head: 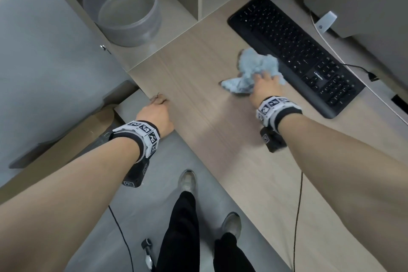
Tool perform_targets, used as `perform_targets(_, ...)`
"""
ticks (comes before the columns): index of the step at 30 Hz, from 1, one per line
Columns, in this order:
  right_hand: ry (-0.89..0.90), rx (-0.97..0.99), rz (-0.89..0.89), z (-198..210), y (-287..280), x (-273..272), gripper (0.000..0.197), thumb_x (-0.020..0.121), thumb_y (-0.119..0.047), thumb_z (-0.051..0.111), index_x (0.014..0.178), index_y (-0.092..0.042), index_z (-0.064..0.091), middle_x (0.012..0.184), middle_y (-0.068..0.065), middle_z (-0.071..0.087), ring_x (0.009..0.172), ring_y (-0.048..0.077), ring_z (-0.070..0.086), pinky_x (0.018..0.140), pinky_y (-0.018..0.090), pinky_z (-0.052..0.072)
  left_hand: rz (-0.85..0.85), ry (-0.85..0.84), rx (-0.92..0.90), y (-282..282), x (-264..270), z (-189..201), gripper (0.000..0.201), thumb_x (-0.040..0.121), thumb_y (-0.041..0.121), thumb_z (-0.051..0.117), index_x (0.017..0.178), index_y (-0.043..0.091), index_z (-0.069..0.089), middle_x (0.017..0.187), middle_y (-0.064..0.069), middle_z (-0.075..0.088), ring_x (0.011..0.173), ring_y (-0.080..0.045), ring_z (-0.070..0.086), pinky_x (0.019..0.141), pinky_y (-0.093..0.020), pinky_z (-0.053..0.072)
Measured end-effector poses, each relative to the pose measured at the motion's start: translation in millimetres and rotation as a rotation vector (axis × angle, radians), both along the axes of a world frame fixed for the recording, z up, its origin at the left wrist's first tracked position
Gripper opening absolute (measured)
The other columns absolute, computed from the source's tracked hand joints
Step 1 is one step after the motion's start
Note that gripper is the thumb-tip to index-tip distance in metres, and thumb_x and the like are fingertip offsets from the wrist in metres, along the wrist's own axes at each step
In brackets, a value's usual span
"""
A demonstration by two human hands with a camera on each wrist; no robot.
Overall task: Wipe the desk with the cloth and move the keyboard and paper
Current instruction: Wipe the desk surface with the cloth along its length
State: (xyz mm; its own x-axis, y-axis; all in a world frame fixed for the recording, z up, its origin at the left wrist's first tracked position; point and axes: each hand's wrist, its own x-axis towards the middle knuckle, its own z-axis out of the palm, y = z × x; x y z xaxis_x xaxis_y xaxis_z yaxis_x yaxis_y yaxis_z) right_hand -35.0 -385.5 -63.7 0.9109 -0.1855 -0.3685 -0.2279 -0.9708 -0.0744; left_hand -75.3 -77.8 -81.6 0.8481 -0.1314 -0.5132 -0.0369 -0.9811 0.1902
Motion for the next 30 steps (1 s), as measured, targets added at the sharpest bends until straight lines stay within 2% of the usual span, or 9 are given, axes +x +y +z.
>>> perform_targets(3, 0.0, 0.06, 0.316, -4.7, 37.7, -16.1, 0.062, 0.086, -0.01, 0.058, 0.143, -0.027, 0.041, 0.157, 0.0, 0.027, 0.142, 0.033, 0.022, 0.114, 0.053, 0.026, 0.032, 0.021, -0.004, -0.2, 0.6, 3.2, 0.072, 0.067, 0.026, 0.052, 0.138, 0.019, 0.041, 0.152, -0.002, 0.03, 0.14, -0.025, 0.035, 0.106, -0.043, 0.042)
perform_targets(5, -0.017, 0.086, 0.388, -12.9, 37.6, -39.3, 0.065, 0.086, -0.006, 0.057, 0.145, -0.026, 0.04, 0.159, -0.002, 0.025, 0.145, 0.033, 0.018, 0.117, 0.055, 0.022, 0.027, 0.027, -0.012, 0.2, 0.9, 5.1, 0.073, 0.066, 0.026, 0.051, 0.138, 0.018, 0.04, 0.153, -0.002, 0.029, 0.14, -0.025, 0.035, 0.107, -0.044, 0.041)
perform_targets(11, -0.078, 0.031, -0.025, -12.6, -43.5, -35.2, 0.063, 0.081, 0.004, 0.049, 0.141, -0.016, 0.041, 0.152, 0.007, 0.035, 0.137, 0.037, 0.029, 0.113, 0.051, 0.033, -0.008, 0.001, 0.003, -0.1, 0.2, 5.6, 0.064, 0.076, 0.022, 0.057, 0.137, 0.015, 0.041, 0.15, -0.005, 0.031, 0.142, -0.023, 0.03, 0.107, -0.041, 0.041)
perform_targets(15, -0.056, -0.019, -0.078, -12.5, -22.9, -14.0, 0.062, 0.078, 0.001, 0.055, 0.138, -0.011, 0.041, 0.147, 0.008, 0.034, 0.134, 0.038, 0.029, 0.112, 0.052, 0.031, -0.004, -0.032, 0.003, -2.7, -3.6, 3.5, 0.06, 0.077, 0.022, 0.058, 0.135, 0.014, 0.043, 0.152, -0.006, 0.028, 0.142, -0.025, 0.03, 0.105, -0.041, 0.043)
perform_targets(19, -0.004, 0.088, 0.128, -8.4, 14.6, -27.3, 0.071, 0.083, 0.003, 0.054, 0.148, -0.016, 0.034, 0.161, 0.005, 0.018, 0.148, 0.04, 0.008, 0.12, 0.056, 0.016, -0.016, -0.034, 0.04, -5.3, -2.9, 4.5, 0.068, 0.078, 0.021, 0.057, 0.143, 0.014, 0.036, 0.159, -0.006, 0.021, 0.147, -0.023, 0.022, 0.11, -0.04, 0.037)
perform_targets(23, -0.011, 0.141, 0.396, -7.4, 23.3, -72.5, 0.064, 0.088, -0.009, 0.056, 0.148, -0.024, 0.038, 0.159, 0.0, 0.026, 0.144, 0.033, 0.019, 0.114, 0.055, 0.028, 0.01, -0.044, -0.001, -1.7, -5.1, 2.3, 0.064, 0.074, 0.021, 0.055, 0.136, 0.015, 0.042, 0.153, -0.004, 0.028, 0.143, -0.024, 0.029, 0.105, -0.043, 0.043)
perform_targets(26, -0.027, 0.158, 0.206, -4.6, -12.3, -86.7, 0.06, 0.086, -0.014, 0.057, 0.144, -0.023, 0.043, 0.15, 0.002, 0.037, 0.132, 0.031, 0.034, 0.103, 0.05, 0.041, 0.027, -0.057, -0.041, 0.4, -8.2, 3.6, 0.062, 0.07, 0.027, 0.054, 0.13, 0.018, 0.044, 0.145, -0.003, 0.033, 0.136, -0.026, 0.038, 0.099, -0.045, 0.047)
perform_targets(28, -0.03, 0.151, 0.008, 0.6, -20.5, -83.3, 0.055, 0.087, -0.013, 0.056, 0.141, -0.021, 0.046, 0.143, 0.006, 0.04, 0.126, 0.033, 0.038, 0.101, 0.047, 0.044, 0.011, -0.064, -0.04, 2.2, -7.1, 2.2, 0.064, 0.073, 0.03, 0.058, 0.134, 0.017, 0.043, 0.148, -0.003, 0.032, 0.139, -0.025, 0.034, 0.104, -0.044, 0.044)
perform_targets(30, 0.005, 0.13, -0.034, 5.2, 3.4, -82.0, 0.051, 0.088, -0.016, 0.057, 0.138, -0.018, 0.048, 0.14, 0.012, 0.038, 0.127, 0.036, 0.038, 0.101, 0.045, 0.044, 0.001, -0.058, -0.055, 1.4, -9.0, 2.7, 0.066, 0.074, 0.032, 0.06, 0.134, 0.013, 0.044, 0.147, -0.006, 0.032, 0.14, -0.024, 0.03, 0.109, -0.044, 0.04)
